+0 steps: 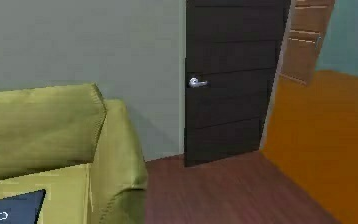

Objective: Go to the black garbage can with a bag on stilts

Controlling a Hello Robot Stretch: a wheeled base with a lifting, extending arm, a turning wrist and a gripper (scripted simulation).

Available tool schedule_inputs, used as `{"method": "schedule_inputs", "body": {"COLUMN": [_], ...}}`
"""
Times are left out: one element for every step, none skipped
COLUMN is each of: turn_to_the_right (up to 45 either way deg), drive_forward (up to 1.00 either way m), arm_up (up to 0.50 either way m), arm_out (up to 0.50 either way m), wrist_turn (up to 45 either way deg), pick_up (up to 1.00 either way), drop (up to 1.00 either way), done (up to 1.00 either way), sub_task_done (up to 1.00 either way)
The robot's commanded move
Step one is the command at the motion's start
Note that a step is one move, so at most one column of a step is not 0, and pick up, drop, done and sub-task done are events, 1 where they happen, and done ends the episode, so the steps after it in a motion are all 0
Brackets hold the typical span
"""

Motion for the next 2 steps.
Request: {"method": "schedule_inputs", "body": {"turn_to_the_right": [33.0, 0.0], "drive_forward": [0.0, 0.5], "arm_up": [0.0, 0.0], "arm_out": [0.0, 0.0], "wrist_turn": [0.0, 0.0], "pick_up": [0.0, 0.0], "drop": [0.0, 0.0], "done": [0.0, 0.0], "sub_task_done": [0.0, 0.0]}}
